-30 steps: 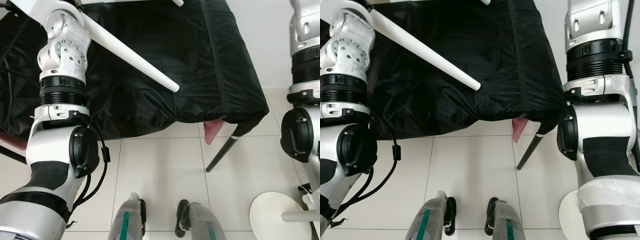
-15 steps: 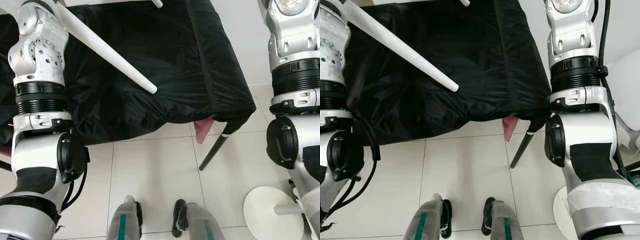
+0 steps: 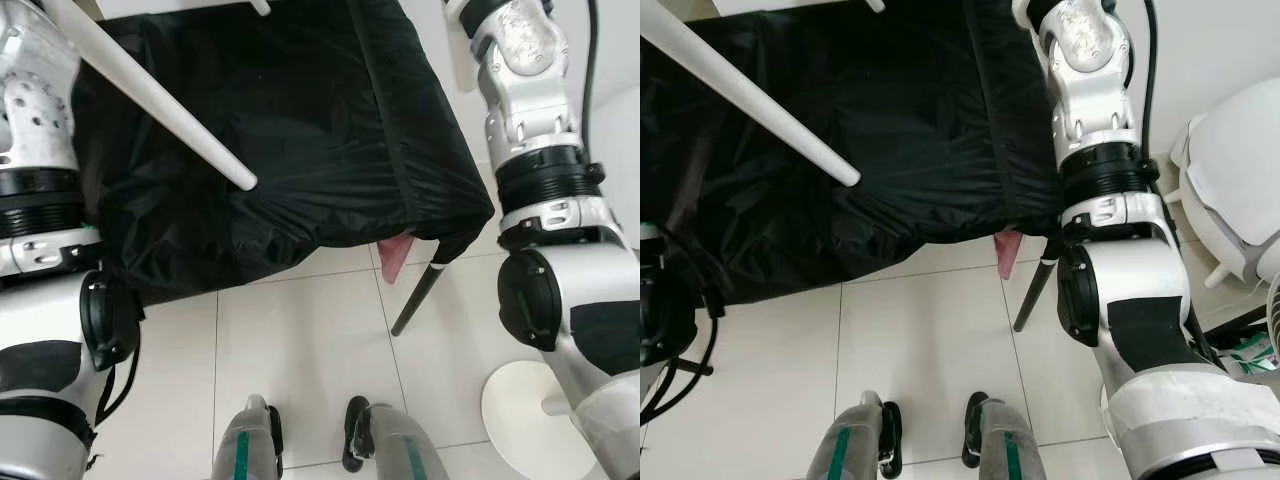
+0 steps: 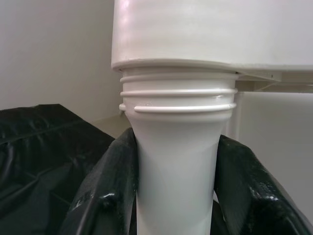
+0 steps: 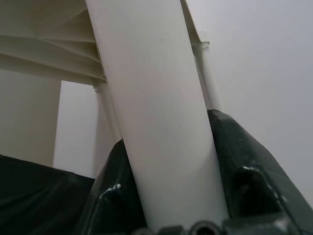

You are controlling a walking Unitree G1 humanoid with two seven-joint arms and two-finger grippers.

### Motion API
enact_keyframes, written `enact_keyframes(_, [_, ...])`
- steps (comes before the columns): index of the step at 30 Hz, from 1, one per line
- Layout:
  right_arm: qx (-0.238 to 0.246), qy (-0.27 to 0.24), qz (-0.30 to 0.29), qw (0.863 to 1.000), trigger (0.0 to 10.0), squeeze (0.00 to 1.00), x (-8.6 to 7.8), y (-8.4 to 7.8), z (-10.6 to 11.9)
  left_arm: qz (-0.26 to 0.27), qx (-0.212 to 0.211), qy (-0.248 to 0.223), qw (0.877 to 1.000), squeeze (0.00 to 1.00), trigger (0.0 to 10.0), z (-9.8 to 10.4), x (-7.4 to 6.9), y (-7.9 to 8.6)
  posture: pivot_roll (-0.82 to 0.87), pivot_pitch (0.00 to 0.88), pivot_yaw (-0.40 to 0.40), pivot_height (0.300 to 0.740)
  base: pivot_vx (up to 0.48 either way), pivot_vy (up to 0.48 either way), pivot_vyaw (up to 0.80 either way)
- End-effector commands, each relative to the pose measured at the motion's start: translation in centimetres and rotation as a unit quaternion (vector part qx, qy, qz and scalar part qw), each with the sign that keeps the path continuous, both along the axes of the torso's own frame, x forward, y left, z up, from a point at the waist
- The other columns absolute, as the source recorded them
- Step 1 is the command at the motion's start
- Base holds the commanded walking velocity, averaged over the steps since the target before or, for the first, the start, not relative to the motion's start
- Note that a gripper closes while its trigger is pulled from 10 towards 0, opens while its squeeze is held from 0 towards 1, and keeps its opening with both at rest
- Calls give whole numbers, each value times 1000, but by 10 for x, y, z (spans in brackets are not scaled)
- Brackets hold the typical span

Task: Building children table

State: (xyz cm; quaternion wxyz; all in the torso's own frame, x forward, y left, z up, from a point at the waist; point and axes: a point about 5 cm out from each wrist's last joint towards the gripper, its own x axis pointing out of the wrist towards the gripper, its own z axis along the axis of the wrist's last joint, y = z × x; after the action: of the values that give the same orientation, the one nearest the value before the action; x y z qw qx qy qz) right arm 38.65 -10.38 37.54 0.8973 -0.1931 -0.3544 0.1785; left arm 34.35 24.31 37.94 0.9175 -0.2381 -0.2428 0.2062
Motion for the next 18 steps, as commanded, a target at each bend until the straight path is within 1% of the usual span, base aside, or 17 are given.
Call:
enact_keyframes(1, [-6, 94, 73, 993, 0, 0, 8, 26, -42, -92, 67, -62, 992, 0, 0, 14, -9, -7, -68, 148, 91, 740, 0, 0, 0])
enact_keyframes(2, [-5, 101, 82, 991, 0, 0, 7, 27, -46, -92, 71, -61, 991, 0, 0, 14, -11, -6, -68, 148, 91, 740, 0, 0, 0])
enact_keyframes(3, [6, 113, 96, 989, 0, 0, 8, 28, -49, -91, 77, -60, 991, 0, 0, 14, -12, -6, -63, 150, 91, 740, 0, 0, 0])
enact_keyframes(5, [6, 113, 96, 989, 0, 0, 8, 28, -49, -91, 77, -60, 991, 0, 0, 14, -12, -6, -63, 150, 91, 740, 0, 0, 0])
enact_keyframes(6, [14, 120, 104, 987, 0, 0, 8, 29, -51, -90, 81, -60, 991, 0, 0, 14, -13, -6, -63, 150, 91, 740, 0, 0, 0])
enact_keyframes(7, [46, 150, 130, 979, 0, 0, 9, 29, -57, -94, 92, -68, 989, 0, 0, 19, -16, -7, -57, 159, 91, 740, 0, 0, 0])
enact_keyframes(9, [46, 150, 130, 979, 0, 0, 9, 29, -57, -94, 92, -68, 989, 0, 0, 19, -16, -7, -57, 159, 91, 740, 0, 0, 0])
enact_keyframes(10, [63, 173, 149, 972, 0, 0, 11, 28, -65, -104, 96, -76, 987, 0, 0, 24, -18, -10, -46, 160, 90, 740, 0, 0, 0])
enact_keyframes(11, [63, 173, 149, 972, 0, 0, 11, 28, -65, -104, 96, -76, 987, 0, 0, 24, -18, -10, -46, 160, 90, 740, 0, 0, 0])
enact_keyframes(12, [105, 206, 176, 957, 0, 0, 12, 29, -79, -112, 102, -83, 985, 0, 0, 31, -20, -12, -43, 164, 98, 740, 0, 0, 0])
enact_keyframes(13, [105, 206, 176, 957, 0, 0, 12, 29, -79, -112, 102, -83, 985, 0, 0, 31, -20, -12, -43, 164, 98, 740, 0, 0, 0])
enact_keyframes(14, [106, 210, 174, 956, 0, 0, 12, 32, -85, -116, 107, -85, 984, 0, 0, 34, -20, -14, -39, 164, 99, 740, 0, 0, 0])
enact_keyframes(18, [106, 211, 171, 957, 0, 0, 12, 32, -87, -115, 110, -81, 984, 0, 0, 34, -19, -16, -35, 165, 102, 740, 0, 0, 0])
